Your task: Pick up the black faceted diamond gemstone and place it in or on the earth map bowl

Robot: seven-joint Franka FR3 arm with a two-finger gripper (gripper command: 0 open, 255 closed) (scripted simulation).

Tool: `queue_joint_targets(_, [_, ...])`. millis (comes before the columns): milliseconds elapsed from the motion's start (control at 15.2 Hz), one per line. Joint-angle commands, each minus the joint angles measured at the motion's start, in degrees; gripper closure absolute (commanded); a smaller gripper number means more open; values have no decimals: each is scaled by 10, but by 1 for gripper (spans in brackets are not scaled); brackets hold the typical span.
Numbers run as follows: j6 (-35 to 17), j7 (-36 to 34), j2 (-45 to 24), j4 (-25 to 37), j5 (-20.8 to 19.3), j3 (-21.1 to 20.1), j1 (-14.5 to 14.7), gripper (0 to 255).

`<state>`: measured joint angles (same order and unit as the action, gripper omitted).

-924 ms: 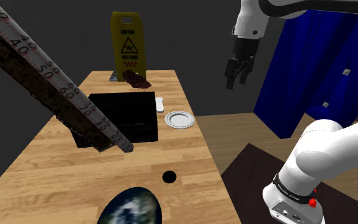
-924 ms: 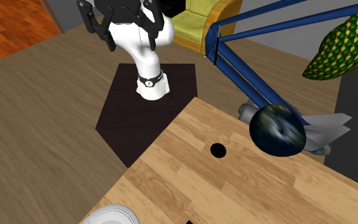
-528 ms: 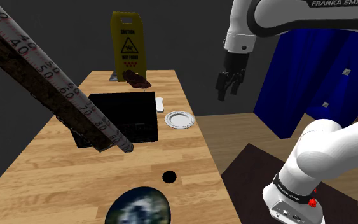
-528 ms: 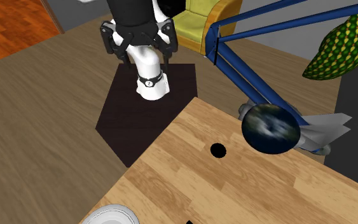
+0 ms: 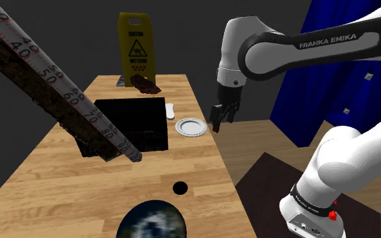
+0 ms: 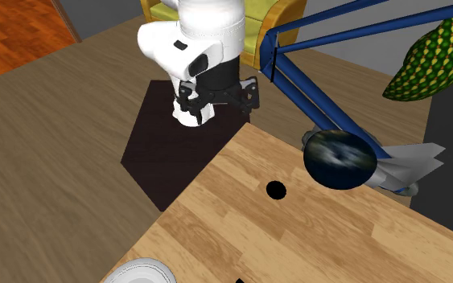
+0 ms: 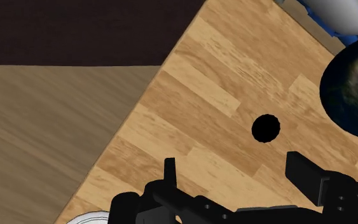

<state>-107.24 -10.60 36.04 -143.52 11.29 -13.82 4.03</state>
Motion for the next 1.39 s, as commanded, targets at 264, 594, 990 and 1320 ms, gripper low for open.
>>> queue_joint_targets(264, [-125, -27, -80, -36, 15, -55, 16, 0])
queue_joint_targets(594, [-226, -62, -174, -38, 7, -104, 21, 0])
queue_joint_targets(990, [-338, -137, -313, -14, -60, -158, 16, 0])
queue_joint_targets(1320, [-406, -238, -438, 27, -178, -166, 29, 0])
